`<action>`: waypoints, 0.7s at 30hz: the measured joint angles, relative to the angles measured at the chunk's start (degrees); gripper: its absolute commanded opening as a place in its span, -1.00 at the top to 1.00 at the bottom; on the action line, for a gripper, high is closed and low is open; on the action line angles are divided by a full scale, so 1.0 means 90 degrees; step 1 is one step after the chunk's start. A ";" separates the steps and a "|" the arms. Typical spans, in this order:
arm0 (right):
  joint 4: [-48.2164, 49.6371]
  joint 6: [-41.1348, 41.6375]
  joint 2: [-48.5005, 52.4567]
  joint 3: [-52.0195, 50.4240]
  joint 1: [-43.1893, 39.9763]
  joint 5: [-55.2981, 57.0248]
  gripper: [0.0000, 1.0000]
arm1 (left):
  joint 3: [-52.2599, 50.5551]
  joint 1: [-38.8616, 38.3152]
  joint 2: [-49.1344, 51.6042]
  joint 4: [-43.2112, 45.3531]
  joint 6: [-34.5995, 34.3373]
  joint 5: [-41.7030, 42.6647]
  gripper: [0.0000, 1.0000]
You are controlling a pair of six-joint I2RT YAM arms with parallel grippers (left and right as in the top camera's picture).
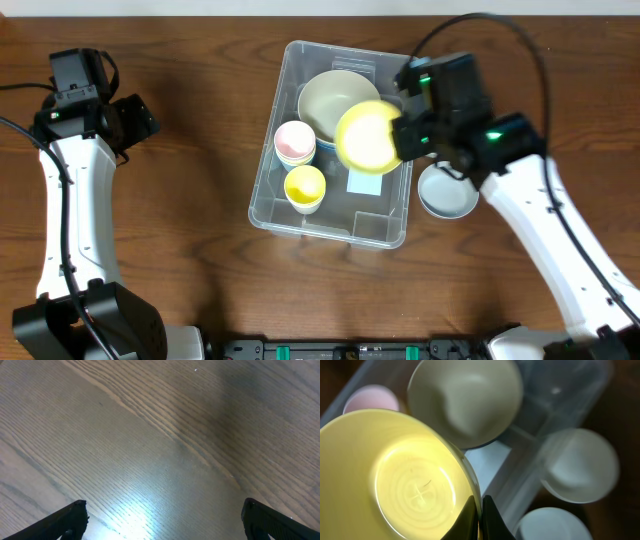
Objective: Pack container
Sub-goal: 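Carry the yellow bowl into the container's lower right and release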
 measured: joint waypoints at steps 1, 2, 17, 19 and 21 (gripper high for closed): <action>-0.0034 -0.0007 0.0095 -0.0002 0.0090 -0.0005 0.97 | 0.0000 0.0000 0.0000 0.0000 0.0000 0.0000 -0.96; -0.0049 -0.0012 0.0216 -0.0012 0.0172 0.0002 0.97 | 0.0000 0.0000 0.0000 0.0000 0.0000 0.0000 -0.96; -0.0134 -0.0126 0.0954 -0.0107 0.0289 0.0051 0.01 | 0.0000 0.0000 0.0000 0.0000 0.0000 0.0000 -0.96; -0.0151 -0.0131 0.0911 -0.0107 0.0289 0.0202 -0.01 | 0.0000 0.0000 0.0000 0.0000 0.0000 0.0000 -0.96; -0.0197 -0.0124 0.0763 -0.0107 0.0287 0.0464 -0.08 | 0.0000 0.0000 0.0000 0.0000 0.0000 0.0000 -0.96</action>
